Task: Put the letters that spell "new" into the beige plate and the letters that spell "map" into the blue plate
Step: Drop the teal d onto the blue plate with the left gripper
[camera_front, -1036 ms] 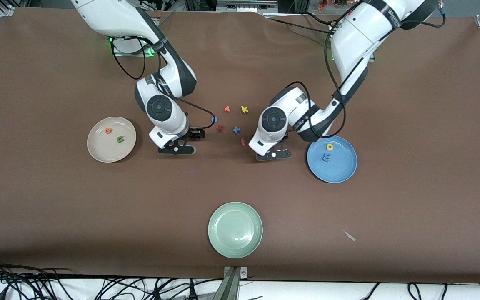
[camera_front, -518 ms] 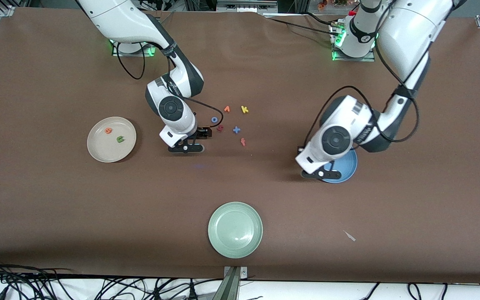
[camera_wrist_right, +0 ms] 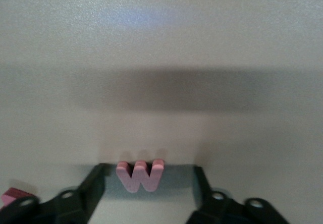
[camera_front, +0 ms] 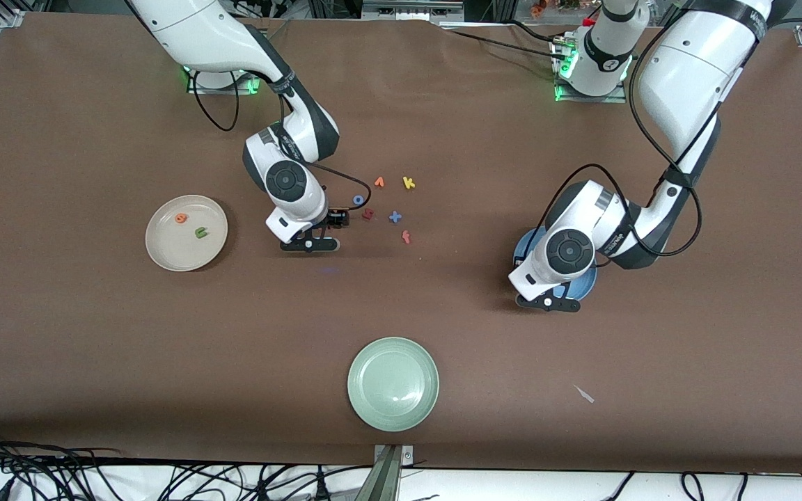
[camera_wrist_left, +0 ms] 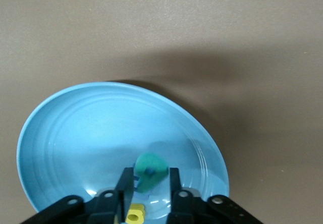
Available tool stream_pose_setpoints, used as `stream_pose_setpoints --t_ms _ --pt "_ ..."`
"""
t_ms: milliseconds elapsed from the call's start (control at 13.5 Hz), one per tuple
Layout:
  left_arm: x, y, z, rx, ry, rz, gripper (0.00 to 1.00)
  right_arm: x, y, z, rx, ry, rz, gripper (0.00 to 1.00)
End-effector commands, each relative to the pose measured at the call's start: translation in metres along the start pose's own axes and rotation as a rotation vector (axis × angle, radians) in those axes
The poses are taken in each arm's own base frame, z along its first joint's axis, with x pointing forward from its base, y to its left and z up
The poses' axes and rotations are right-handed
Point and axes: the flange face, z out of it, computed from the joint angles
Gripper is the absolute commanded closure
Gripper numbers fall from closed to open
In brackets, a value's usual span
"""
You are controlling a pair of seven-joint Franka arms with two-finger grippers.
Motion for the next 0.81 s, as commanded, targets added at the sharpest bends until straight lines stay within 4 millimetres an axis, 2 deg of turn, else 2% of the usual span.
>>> stream_pose_setpoints --t_ms 0,148,296,518,740 --pt "0.001 -0.005 -0.014 0.018 0.024 0.001 0.00 -0.006 0.001 -0.005 0.007 0.005 -0.006 0.38" --pt "-0.001 -0.008 -0.052 0.018 0.074 -0.008 0.00 -0.007 0.000 -0.005 0.008 0.005 -0.008 0.43" --pt "-0.009 -0.018 -0.102 0.030 0.145 -0.014 0.00 -0.007 0.000 -0.005 0.008 0.005 -0.008 0.50" --pt "-0.020 -0.037 -0.182 0.022 0.266 -0.056 0.00 -0.007 0.000 -0.004 0.007 0.004 -0.006 0.53" --pt "-0.038 -0.072 -0.250 -0.006 0.289 -0.103 0.00 -0.006 0.000 -0.003 0.008 0.005 -0.006 0.58"
